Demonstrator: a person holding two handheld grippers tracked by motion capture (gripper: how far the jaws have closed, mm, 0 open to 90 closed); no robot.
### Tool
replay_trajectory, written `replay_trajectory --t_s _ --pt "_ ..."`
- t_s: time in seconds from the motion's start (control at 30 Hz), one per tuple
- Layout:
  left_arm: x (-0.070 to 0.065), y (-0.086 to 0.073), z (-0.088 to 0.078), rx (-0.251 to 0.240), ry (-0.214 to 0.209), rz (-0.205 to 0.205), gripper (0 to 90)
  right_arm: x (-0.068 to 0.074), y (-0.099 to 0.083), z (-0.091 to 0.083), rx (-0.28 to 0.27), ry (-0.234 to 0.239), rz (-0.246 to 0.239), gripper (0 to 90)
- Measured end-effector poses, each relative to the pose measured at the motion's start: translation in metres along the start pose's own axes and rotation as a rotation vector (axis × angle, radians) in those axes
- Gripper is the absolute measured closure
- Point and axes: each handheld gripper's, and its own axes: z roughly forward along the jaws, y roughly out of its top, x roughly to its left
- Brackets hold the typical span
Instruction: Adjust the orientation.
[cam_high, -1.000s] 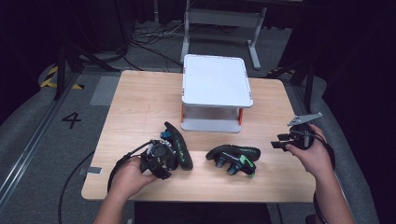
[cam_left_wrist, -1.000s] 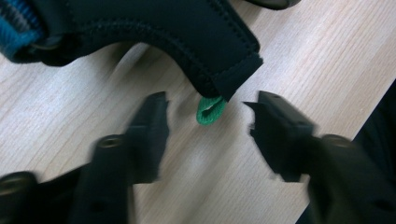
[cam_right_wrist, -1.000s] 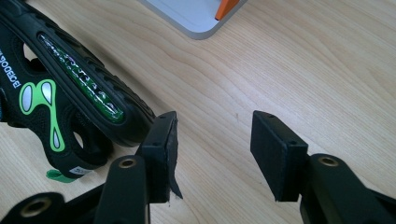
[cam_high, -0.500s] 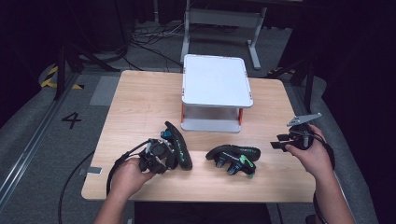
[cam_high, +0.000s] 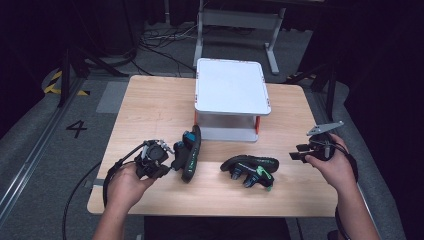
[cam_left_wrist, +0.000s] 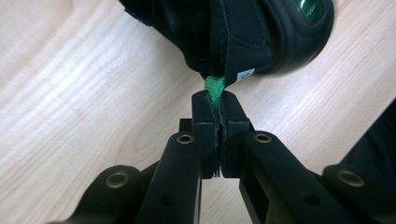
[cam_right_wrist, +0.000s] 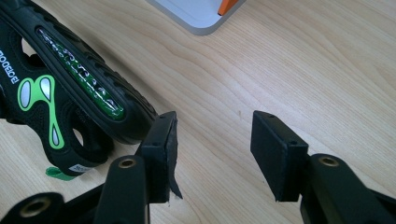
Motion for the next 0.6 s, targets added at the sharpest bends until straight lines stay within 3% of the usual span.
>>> replay_trajectory --t_s 0.07,0.1,0.27,0.3,0.43,0.5,0.6 --pt "-0.003 0.002 -0.003 0.002 0.004 0.008 88.1 0.000 0.000 0.000 0.000 0.000 0.001 51.8" --pt "-0.012 0.006 -0.007 0.010 0.006 0.045 88.1 0.000 -0.001 -0.001 0.001 -0.001 0.002 51.9" --pt "-0.028 0.016 -0.008 0.041 -0.014 0.095 88.0 0.000 -0.003 -0.001 0.004 -0.002 0.008 51.8" --pt "-0.036 0.021 -0.007 0.049 -0.024 0.132 88.0 0.000 -0.003 -0.001 0.005 -0.002 0.010 51.8" --pt "-0.055 0.041 0.008 0.041 -0.081 0.192 87.8 -0.001 -0.005 -0.002 0.002 -0.004 0.010 51.7" --pt "-0.059 0.046 0.018 0.048 -0.130 0.217 87.6 0.000 -0.006 -0.003 0.003 -0.008 0.013 51.5" --pt "-0.064 0.051 0.024 0.058 -0.149 0.225 87.5 0.001 -0.007 -0.006 0.000 -0.009 0.015 51.5"
